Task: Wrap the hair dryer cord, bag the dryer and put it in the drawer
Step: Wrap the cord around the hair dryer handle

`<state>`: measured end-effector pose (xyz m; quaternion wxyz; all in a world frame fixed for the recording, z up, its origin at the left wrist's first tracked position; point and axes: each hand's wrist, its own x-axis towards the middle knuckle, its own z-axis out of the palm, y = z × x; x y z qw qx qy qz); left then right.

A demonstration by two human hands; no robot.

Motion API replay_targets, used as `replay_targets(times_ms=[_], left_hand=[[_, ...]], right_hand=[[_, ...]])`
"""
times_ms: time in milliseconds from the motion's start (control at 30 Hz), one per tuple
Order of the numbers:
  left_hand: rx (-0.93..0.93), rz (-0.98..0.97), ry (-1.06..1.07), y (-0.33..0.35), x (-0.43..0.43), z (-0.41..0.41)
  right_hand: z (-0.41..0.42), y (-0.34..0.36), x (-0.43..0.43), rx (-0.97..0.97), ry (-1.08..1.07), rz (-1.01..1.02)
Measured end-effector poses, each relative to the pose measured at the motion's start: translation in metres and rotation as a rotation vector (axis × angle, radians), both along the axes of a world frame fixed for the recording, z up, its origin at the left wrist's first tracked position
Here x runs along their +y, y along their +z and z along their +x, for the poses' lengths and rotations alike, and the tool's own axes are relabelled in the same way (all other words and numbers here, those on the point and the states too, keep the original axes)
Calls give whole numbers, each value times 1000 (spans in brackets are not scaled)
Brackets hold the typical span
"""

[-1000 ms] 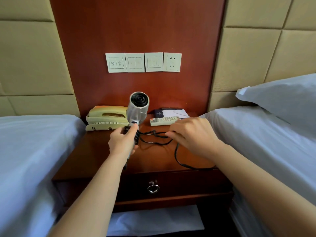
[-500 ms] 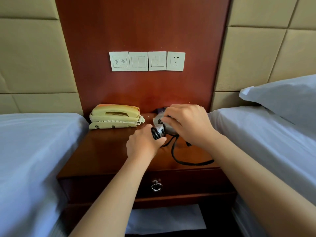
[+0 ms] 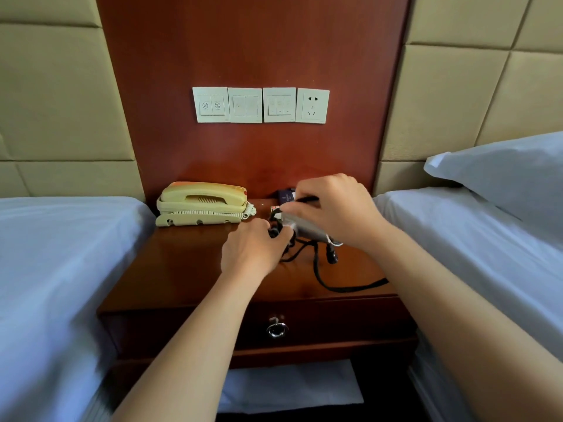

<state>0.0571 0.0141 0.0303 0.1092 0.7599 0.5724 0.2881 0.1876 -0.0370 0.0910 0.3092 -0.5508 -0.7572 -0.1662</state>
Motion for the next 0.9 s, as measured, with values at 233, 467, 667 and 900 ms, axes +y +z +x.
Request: replay_targets(times_ms=[233, 467, 667, 900], left_hand=[[-5, -67, -114, 2, 6, -17], [2, -67, -223, 11, -3, -19], [-29, -141, -383, 5, 0, -16], [-318, -311, -568, 3, 0, -6]], right_hand=[[57, 5, 5, 314, 47, -381], [76, -9, 12, 426, -172, -207], [86, -24, 18, 502, -390, -137], [98, -45, 29, 554, -437, -289]])
